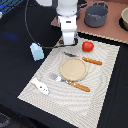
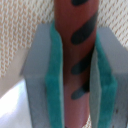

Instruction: Interact with the objects in diverse but meaningful ways.

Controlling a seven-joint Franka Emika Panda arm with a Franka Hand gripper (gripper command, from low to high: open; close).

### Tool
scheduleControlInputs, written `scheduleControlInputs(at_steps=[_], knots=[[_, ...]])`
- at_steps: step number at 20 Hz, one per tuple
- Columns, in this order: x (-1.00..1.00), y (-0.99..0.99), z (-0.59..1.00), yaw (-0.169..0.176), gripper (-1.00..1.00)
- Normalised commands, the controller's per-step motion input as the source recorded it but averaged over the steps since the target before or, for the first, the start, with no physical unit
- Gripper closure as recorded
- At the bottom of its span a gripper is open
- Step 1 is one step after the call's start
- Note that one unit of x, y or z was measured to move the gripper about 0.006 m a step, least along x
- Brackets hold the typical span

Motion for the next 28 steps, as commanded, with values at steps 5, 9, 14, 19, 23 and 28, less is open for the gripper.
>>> scheduleControlInputs(at_steps=[5,9,14,19,23,28], knots=[[-0.19,0.0,0.47,0.003,1.0],[-0.14,0.0,0.91,0.0,1.0],[-0.04,0.01,0.89,0.0,1.0],[0.0,0.07,0.75,0.0,1.0],[0.0,0.02,0.62,0.0,1.0],[0.09,0.0,0.52,0.0,1.0]])
